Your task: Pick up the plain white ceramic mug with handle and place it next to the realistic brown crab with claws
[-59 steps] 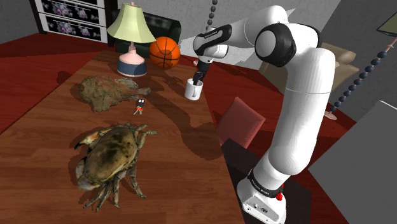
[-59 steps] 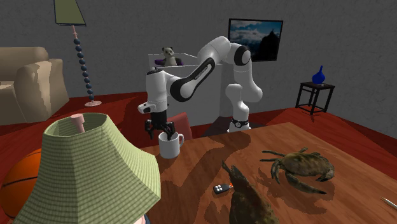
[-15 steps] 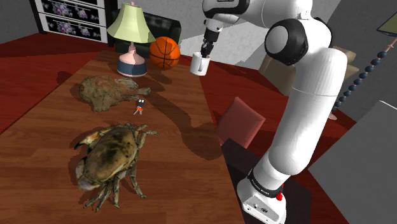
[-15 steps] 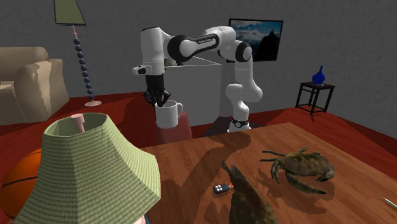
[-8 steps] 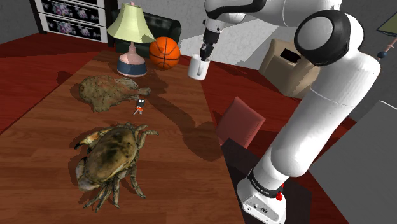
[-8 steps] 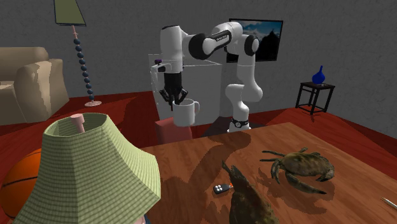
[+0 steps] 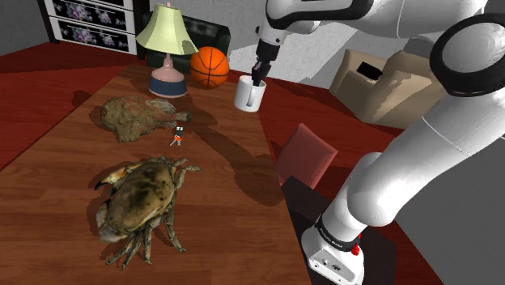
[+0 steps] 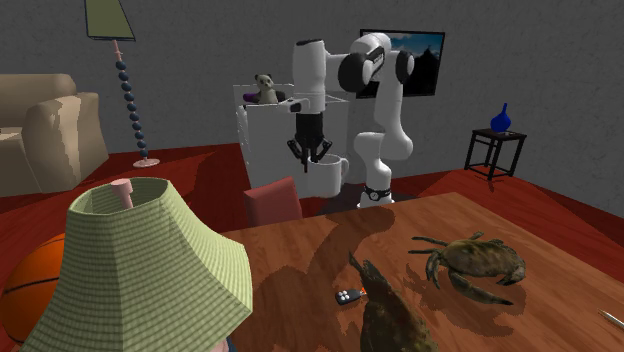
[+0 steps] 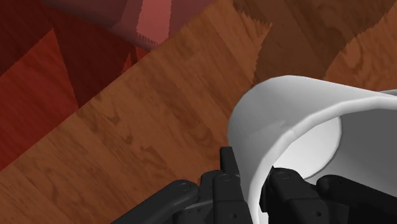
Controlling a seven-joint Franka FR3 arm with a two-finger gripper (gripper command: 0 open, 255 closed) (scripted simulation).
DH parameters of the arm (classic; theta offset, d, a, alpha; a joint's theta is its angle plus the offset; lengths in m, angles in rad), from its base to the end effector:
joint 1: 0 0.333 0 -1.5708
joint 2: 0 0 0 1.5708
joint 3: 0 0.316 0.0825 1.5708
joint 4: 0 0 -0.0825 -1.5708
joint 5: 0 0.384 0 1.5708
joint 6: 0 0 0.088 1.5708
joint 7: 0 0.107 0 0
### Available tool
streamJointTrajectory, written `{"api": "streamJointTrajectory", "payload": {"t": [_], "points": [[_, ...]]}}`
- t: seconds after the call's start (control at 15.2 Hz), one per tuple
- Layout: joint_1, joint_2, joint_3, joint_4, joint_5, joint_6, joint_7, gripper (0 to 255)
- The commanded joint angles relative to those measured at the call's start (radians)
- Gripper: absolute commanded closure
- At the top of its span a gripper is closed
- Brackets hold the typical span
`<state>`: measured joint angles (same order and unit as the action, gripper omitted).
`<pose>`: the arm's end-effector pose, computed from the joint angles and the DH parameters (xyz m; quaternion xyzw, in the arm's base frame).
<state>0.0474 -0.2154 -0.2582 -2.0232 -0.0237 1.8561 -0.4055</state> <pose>0.4870 -0.1149 0.5429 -0.9944 -0.1025 -0.0246 0.0089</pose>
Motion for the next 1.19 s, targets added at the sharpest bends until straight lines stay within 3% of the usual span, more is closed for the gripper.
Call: {"api": "streamJointTrajectory", "payload": {"t": [0.0, 0.53, 1.12], "points": [[0.014, -0.054, 0.030, -0.064, -0.009, 0.011, 0.049, 255], [0.066, -0.243, 0.159, -0.241, 0.000, 0.000, 0.231, 255], [0.145, -0.389, 0.323, -0.355, 0.072, -0.030, 0.436, 255]]}}
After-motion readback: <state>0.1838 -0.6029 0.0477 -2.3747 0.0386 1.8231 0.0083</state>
